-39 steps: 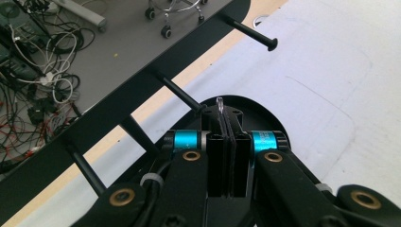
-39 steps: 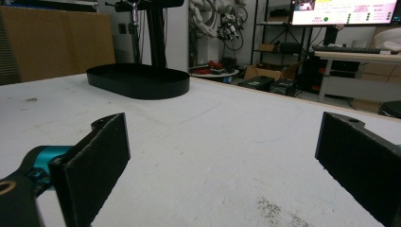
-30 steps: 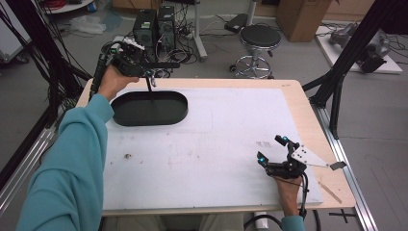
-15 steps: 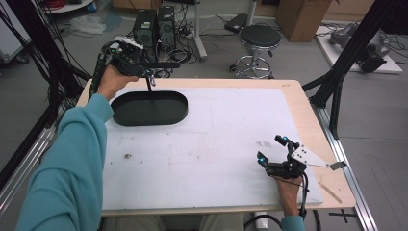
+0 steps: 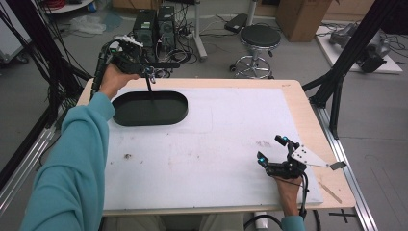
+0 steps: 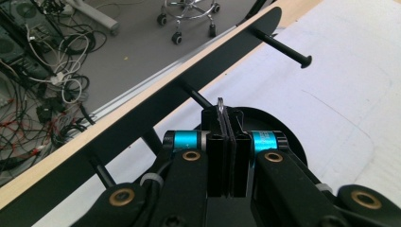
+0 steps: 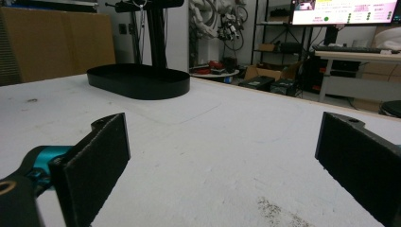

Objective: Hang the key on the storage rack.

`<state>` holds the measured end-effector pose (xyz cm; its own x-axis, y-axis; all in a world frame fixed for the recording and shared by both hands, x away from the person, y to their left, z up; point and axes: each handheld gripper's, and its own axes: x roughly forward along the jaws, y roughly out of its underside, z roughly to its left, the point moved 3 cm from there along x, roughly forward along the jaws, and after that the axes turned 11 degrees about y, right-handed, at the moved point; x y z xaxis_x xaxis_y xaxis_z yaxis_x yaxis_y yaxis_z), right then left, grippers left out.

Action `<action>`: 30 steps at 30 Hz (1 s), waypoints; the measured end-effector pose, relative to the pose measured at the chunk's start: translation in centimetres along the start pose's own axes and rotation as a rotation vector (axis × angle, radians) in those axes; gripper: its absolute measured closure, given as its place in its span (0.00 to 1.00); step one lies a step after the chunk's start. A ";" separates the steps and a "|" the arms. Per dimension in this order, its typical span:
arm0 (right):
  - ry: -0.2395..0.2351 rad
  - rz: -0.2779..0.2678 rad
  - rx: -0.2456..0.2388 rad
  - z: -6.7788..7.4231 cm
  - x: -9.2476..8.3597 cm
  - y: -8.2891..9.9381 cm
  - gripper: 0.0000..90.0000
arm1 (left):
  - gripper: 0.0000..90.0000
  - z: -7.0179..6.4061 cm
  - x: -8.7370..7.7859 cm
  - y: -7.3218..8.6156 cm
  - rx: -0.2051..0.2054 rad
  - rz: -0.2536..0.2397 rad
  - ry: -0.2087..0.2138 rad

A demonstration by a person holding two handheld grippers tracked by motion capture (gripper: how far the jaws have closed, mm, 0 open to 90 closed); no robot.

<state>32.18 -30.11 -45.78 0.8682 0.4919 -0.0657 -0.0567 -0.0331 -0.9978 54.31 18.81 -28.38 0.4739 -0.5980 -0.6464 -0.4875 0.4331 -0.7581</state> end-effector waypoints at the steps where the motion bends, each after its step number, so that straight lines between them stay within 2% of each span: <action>1: 0.000 0.000 0.000 0.0 0.0 0.0 0.04 | 0.98 0.0 0.0 0.0 0.000 0.000 0.000; 3: 0.000 0.000 0.000 0.0 0.0 0.0 0.04 | 0.95 0.1 0.1 0.0 -0.009 -0.002 -0.018; 4: 0.002 0.001 -0.002 0.0 0.0 0.0 0.04 | 0.95 0.2 0.0 0.0 -0.003 0.000 -0.041; 5: 0.003 0.001 -0.001 0.0 0.0 0.0 0.04 | 0.85 0.3 -0.2 0.0 -0.006 -0.007 -0.061; 7: 0.003 0.000 -0.002 0.0 0.0 0.0 0.04 | 0.81 0.6 -0.6 -0.1 -0.014 -0.041 -0.080; 8: 0.004 0.000 -0.003 0.0 0.0 0.0 0.04 | 0.65 0.7 -0.8 -0.2 -0.015 -0.067 -0.092; 9: 0.003 0.000 -0.002 0.0 0.0 0.0 0.04 | 0.55 0.8 -1.1 -0.2 -0.025 -0.114 -0.088; 11: 0.003 0.000 -0.001 0.0 0.0 0.0 0.04 | 0.44 0.7 -1.3 -0.2 -0.029 -0.151 -0.065; 13: 0.003 0.001 -0.004 0.0 0.0 0.0 0.04 | 0.26 0.5 -1.6 -0.2 -0.018 -0.184 -0.077; 14: 0.003 0.001 -0.004 0.0 0.0 0.0 0.04 | 0.19 0.5 -1.6 -0.2 -0.018 -0.184 -0.077; 15: 0.001 -0.002 -0.008 0.0 0.0 0.0 0.04 | 0.13 0.4 -1.8 -0.2 -0.006 -0.210 -0.067; 16: 0.001 -0.002 -0.008 0.0 0.0 0.0 0.04 | 0.13 0.2 -1.9 -0.1 0.013 -0.234 -0.055; 18: 0.001 0.000 -0.004 0.0 0.0 0.0 0.04 | 0.02 -0.2 -2.5 0.1 0.037 -0.256 -0.055; 21: -0.001 -0.003 -0.002 -0.1 0.0 0.0 0.04 | 0.02 -1.1 -3.6 0.8 0.074 -0.272 -0.052; 27: 0.000 -0.004 -0.010 0.0 0.0 0.0 0.04 | 0.02 -2.4 -6.4 2.5 0.070 -0.340 -0.054; 29: 0.002 0.000 -0.006 0.0 0.0 0.0 0.04 | 0.02 -3.1 -7.4 3.2 0.079 -0.367 -0.046; 30: 0.002 0.001 -0.004 0.0 0.0 0.0 0.04 | 0.02 -3.4 -7.8 3.6 0.089 -0.362 -0.059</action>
<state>32.18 -30.12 -45.79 0.8693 0.4897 -0.0668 -0.0556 -0.0374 -0.9978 46.38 22.79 -25.78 0.6464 -0.6844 -0.3372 -0.2162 0.2595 -0.9412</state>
